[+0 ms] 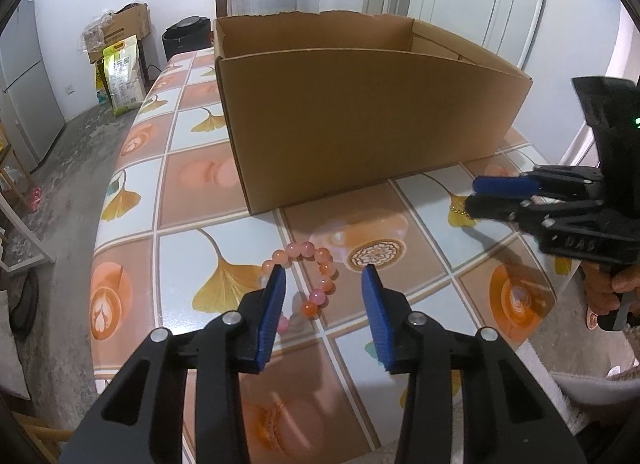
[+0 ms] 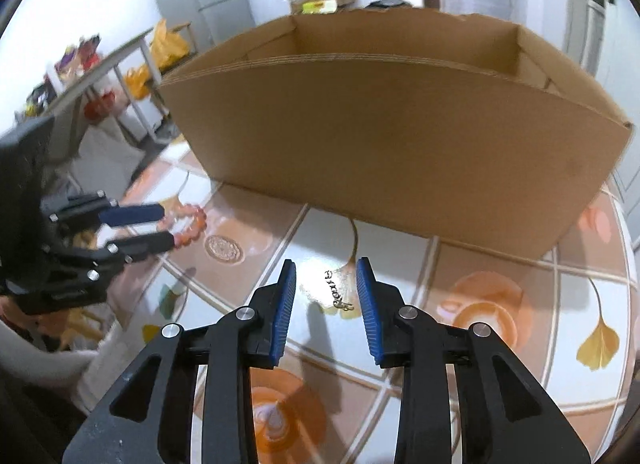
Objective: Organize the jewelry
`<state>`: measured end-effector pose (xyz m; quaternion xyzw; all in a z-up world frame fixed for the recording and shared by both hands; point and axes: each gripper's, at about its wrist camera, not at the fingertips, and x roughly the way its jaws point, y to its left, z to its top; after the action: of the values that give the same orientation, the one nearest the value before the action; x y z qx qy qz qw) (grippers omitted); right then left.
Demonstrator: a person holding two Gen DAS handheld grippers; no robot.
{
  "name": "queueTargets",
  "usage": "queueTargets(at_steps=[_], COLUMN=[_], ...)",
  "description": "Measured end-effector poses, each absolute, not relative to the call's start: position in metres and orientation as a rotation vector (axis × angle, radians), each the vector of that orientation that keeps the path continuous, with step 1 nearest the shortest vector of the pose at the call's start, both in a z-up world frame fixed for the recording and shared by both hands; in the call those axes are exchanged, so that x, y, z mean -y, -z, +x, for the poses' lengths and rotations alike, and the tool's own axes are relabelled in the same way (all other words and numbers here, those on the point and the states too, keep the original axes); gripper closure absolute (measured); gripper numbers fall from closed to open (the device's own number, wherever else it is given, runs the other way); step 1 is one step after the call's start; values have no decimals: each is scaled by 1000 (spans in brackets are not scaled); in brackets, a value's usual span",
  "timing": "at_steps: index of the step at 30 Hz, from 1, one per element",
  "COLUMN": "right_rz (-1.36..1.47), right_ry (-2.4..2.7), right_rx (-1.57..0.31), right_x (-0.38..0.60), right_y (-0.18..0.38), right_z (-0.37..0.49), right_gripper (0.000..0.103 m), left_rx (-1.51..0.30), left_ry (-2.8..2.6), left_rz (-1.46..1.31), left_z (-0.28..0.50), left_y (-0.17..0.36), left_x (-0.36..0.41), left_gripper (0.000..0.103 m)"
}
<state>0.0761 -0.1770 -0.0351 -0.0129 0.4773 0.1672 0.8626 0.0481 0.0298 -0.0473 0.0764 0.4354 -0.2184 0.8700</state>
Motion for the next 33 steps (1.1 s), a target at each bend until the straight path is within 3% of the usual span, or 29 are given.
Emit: queueTargets(at_steps=[5,17,33], right_rz=[-135,188,246], right_ry=[-332,-352,-350], right_rx=[-1023,-974,-939], right_x=[169,211,219], right_y=[48,24,11], right_z=[80,82,76], right_gripper=[103,103,103], left_rx=[-910,-907,-951], left_ry=[455,453,435], left_rz=[164,185,231], left_z=[48,48,54], left_y=[48,48,57], left_x=[-30,-30,-15], left_gripper=[66,66,74])
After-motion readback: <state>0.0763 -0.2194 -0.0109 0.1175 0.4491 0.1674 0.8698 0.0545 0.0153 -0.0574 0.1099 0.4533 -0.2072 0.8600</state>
